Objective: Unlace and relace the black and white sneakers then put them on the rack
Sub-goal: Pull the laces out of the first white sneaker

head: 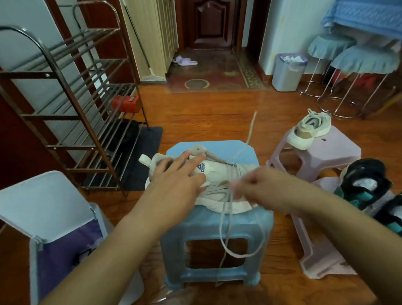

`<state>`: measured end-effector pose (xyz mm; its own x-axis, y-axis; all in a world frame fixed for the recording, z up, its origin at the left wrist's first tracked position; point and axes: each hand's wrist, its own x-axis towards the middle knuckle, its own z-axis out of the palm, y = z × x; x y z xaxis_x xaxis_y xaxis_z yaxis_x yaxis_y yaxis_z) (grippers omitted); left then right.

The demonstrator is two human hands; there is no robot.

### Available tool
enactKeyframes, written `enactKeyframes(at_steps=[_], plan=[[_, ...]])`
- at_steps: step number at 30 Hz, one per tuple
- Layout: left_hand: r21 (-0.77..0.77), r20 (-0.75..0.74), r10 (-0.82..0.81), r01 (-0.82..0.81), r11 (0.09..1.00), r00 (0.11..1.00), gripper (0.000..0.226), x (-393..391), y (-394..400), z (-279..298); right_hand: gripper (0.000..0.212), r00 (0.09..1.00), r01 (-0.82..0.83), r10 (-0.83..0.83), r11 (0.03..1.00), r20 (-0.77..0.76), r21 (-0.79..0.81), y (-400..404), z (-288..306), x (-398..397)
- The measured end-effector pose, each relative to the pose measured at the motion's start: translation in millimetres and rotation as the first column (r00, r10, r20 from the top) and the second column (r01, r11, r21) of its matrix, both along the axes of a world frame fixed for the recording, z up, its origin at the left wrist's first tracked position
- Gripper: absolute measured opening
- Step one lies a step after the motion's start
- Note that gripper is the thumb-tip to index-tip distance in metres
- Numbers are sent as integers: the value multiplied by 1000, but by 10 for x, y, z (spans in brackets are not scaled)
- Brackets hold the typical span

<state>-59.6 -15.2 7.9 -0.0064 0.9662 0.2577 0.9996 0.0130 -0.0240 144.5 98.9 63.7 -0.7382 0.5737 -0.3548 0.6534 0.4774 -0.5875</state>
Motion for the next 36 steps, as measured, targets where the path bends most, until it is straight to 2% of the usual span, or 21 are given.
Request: enactKeyframes(at_steps=[1, 2, 7, 10, 11, 12, 13, 14, 15, 16, 17, 19, 20, 22, 23, 24, 26, 30, 33, 34, 36], plan=[[10, 2, -1, 1, 1000, 1000, 23, 6, -5, -9, 45, 977, 176, -167, 983, -135, 59, 64, -52, -89], [21, 4, -4, 4, 1000, 1000, 23, 9, -10, -18, 47, 950, 263, -240, 960, -200, 99, 114, -102, -182], [54, 2, -15, 15, 998, 1000, 20, 13, -11, -60, 43, 951, 310, -304, 937, -57, 164, 229, -326, -513], [61, 17, -10, 9, 998, 1000, 21, 3, -5, -61, 29, 952, 293, -281, 951, -125, 93, 281, -260, -504], [60, 28, -11, 9, 998, 1000, 22, -2, -5, -59, 27, 967, 200, -189, 978, -172, 50, 262, -192, -414], [57, 36, -10, 8, 998, 999, 23, -7, -5, -58, 26, 987, 9, -7, 1000, -158, 7, 201, -76, -302], [51, 41, -7, 4, 999, 999, 23, -12, 3, -60, 22, 966, -249, 243, 966, -86, -67, 106, 43, -193], [50, 47, -2, 0, 999, 999, 23, -18, 14, -66, 18, 880, -468, 476, 862, -10, -195, -9, 130, -96], [52, 55, -1, -2, 999, 998, 22, -25, 26, -77, 14, 772, -588, 634, 744, 54, -318, -121, 175, -18], [57, 61, -4, 0, 998, 998, 20, -36, 36, -91, 14, 692, -628, 712, 675, 120, -388, -188, 167, 36], [64, 63, -10, 6, 998, 998, 18, -50, 42, -105, 16, 651, -633, 739, 655, 174, -412, -213, 127, 71], [63, 75, -22, 17, 998, 997, 19, -72, 37, -109, 21, 677, -624, 702, 707, 222, -332, -175, 30, 86], [52, 89, -23, 18, 998, 996, 20, -75, 26, -99, 26, 753, -575, 623, 780, 214, -247, -110, -21, 82], [25, 120, -15, 12, 1000, 993, 20, -58, 3, -70, 36, 959, -263, 266, 964, 95, -42, 62, -122, 46], [17, 129, -11, 9, 1000, 992, 20, -47, -1, -58, 40, 998, -48, 49, 998, -37, 27, 128, -169, 0], [12, 133, -8, 6, 1000, 991, 19, -41, -4, -52, 44, 983, 115, -106, 992, -153, 55, 159, -204, -71], [4, 135, -12, 12, 1000, 991, 21, -30, -11, -43, 49, 950, 243, -221, 967, -223, 77, 151, -252, -240], [6, 150, -24, 23, 1000, 988, 27, -14, -18, -18, 43, 952, 304, -296, 943, -78, 134, 199, -290, -496], [10, 140, -15, 14, 1000, 990, 22, -20, -16, -26, 28, 943, 313, -312, 950, -115, -9, 285, -244, -474], [15, 139, -13, 11, 1000, 990, 19, -28, -12, -39, 25, 957, 239, -246, 969, -155, -61, 268, -175, -379], [25, 131, -10, 7, 1000, 991, 17, -32, 2, -58, 16, 980, -165, 141, 969, -142, -181, 145, 27, -161]])
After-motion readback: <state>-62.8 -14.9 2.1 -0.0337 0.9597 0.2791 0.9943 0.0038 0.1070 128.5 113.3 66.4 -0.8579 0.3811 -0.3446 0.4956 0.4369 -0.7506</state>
